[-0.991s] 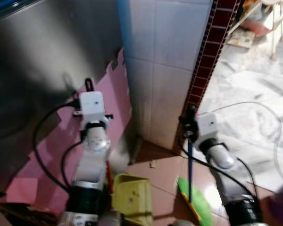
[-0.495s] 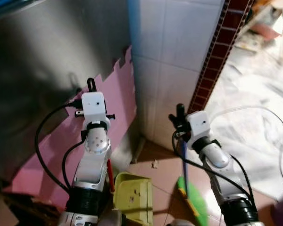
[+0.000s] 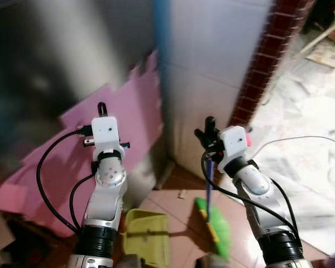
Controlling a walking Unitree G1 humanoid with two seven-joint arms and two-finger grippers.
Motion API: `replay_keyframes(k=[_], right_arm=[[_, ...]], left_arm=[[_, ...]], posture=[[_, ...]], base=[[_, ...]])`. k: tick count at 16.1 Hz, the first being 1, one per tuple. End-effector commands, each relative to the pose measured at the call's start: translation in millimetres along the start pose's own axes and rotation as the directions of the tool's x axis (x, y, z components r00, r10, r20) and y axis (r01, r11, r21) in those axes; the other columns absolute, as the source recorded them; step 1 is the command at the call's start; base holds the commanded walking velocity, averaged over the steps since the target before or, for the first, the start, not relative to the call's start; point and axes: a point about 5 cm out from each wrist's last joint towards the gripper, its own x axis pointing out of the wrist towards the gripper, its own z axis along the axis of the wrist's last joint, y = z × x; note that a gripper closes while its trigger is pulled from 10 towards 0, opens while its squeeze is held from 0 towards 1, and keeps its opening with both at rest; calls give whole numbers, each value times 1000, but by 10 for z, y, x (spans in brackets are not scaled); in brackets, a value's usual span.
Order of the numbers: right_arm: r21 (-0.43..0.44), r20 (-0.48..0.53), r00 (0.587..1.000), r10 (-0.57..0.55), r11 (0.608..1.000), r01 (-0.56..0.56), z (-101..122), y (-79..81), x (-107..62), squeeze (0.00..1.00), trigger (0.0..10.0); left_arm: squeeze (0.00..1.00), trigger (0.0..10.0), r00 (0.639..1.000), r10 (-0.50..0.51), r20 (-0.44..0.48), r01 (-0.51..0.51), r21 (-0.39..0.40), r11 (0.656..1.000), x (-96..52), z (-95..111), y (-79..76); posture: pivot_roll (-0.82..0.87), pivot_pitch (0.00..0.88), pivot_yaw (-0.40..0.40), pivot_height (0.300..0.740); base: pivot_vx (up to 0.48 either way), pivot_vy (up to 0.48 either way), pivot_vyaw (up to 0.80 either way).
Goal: Sweep floor
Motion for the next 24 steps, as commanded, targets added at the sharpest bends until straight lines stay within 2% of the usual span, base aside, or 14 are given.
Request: replay_keyframes(k=[1, 4, 6, 7, 9, 10, 11, 12, 13, 14, 17, 21, 23, 24], right_arm=[[-34, 40, 999, -8, 999, 10, 87, -54, 1, 0, 10000], [-50, 39, 999, 14, 999, -12, 94, -29, 5, 0, 10000], [-79, 59, 998, 24, 997, -19, 132, -4, 28, 0, 10000], [-51, 65, 997, 29, 998, -26, 148, 1, 46, 0, 10000], [-109, 89, 993, 76, 992, -66, 186, 23, 56, 0, 10000], [-117, 81, 992, 94, 990, -84, 181, 31, 54, 0, 10000], [-63, 67, 986, 155, 987, -151, 168, 56, 27, 0, 10000], [-51, 85, 984, 158, 987, -154, 181, 54, 7, 0, 10000], [-61, 101, 983, 152, 987, -147, 196, 45, -8, 0, 10000], [-38, 114, 983, 143, 990, -139, 201, 47, -12, 0, 10000], [8, 174, 974, 143, 989, -147, 280, 100, 18, 0, 10000], [40, 223, 967, 124, 990, -136, 420, 74, 19, 0, 10000], [46, 260, 960, 104, 992, -120, 584, 27, 31, 0, 10000], [48, 268, 958, 106, 991, -124, 630, 23, 25, 0, 10000]], left_arm=[[0, 10000, 998, -14, 66, 16, -31, 999, -8, 155, -89], [0, 10000, 997, 49, 57, -48, -26, 999, -22, 118, -17], [0, 10000, 987, 158, 20, -158, 2, 987, -53, 35, 131], [0, 10000, 973, 230, -18, -230, -2, 973, -70, -32, 241], [0, 10000, 949, 315, 10, -315, 55, 948, -71, -54, 386], [0, 10000, 937, 349, 27, -350, 54, 935, -72, -53, 433], [0, 10000, 920, 392, 19, -393, 72, 917, -90, -81, 489], [0, 10000, 916, 400, 3, -400, 71, 914, -107, -98, 508], [0, 10000, 924, 382, -8, -381, 55, 923, -123, -103, 500], [0, 10000, 939, 342, 22, -343, 42, 938, -139, -97, 474], [0, 10000, 936, 342, 80, -345, 25, 938, -104, -76, 426], [0, 10000, 933, 351, 76, -350, -26, 936, 73, -77, 303], [0, 10000, 945, 324, 48, -322, -46, 946, 112, -161, 245], [0, 10000, 945, 320, 64, -318, -45, 947, 110, -161, 226]], posture=[[-98, 0, 72, 740], [-101, 0, 74, 740], [-102, 0, 75, 740], [-101, 0, 74, 740], [-98, 0, 69, 740], [-98, 0, 69, 740], [-95, 0, 65, 740], [-93, 0, 62, 740], [-87, 0, 59, 740], [-85, 0, 57, 740], [-89, 0, 48, 740], [-115, 0, 46, 740], [-139, 3, 49, 740], [-145, 8, 50, 740]], base=[[0, 0, 0], [0, 0, 0], [0, 0, 0], [0, 0, 0], [0, 0, 0], [0, 0, 0], [0, 0, 0], [0, 0, 0], [0, 0, 794], [0, 0, 794], [0, 0, 523], [0, 0, 0], [0, 0, 0], [0, 0, 0]])
